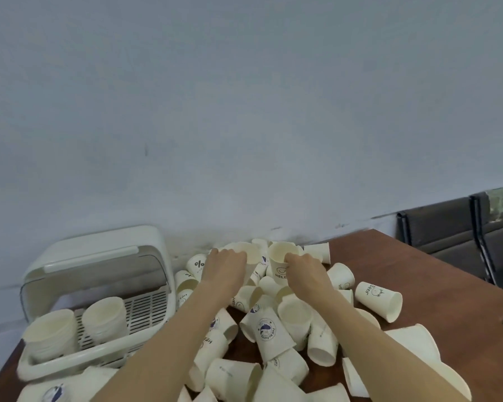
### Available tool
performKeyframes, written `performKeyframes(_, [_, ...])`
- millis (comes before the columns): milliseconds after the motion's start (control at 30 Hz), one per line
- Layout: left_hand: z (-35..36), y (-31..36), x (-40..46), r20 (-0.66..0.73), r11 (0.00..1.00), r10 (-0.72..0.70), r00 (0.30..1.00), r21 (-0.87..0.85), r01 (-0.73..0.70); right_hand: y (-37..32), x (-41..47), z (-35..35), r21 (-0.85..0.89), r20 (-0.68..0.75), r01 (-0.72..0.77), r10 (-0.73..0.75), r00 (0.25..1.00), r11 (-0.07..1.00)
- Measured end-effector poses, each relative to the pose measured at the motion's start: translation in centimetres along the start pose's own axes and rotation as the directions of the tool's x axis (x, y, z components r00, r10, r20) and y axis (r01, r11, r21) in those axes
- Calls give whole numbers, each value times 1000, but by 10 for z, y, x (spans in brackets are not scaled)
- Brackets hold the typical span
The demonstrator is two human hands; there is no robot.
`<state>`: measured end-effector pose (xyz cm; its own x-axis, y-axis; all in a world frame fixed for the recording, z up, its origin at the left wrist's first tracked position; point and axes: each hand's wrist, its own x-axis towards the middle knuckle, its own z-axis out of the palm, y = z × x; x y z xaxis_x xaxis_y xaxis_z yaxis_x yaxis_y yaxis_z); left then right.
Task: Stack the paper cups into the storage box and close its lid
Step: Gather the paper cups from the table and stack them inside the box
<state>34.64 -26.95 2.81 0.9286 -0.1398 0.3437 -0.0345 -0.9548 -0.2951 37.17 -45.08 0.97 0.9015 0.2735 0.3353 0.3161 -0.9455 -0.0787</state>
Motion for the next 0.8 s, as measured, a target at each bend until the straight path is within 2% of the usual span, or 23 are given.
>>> performKeyframes(267, [-16,-61,-57,-68,976,-127,990,-185,113,-65,-3,-18,33,12,79,-79,997,996])
performKeyframes(467, [-21,-119,-103,-45,898,-300,953,-351,266,-134,-9,-24,58,17,222,-223,975,973])
performKeyframes(600, [-17,-157,-133,-51,859,-389,920,-381,343,-178,-12,-22,96,-33,314,-312,949,945])
performKeyframes(800, [-10,-205,-173,-41,812,-512,858,-347,469,-238,-18,-13,99,-28,403,-403,915,910])
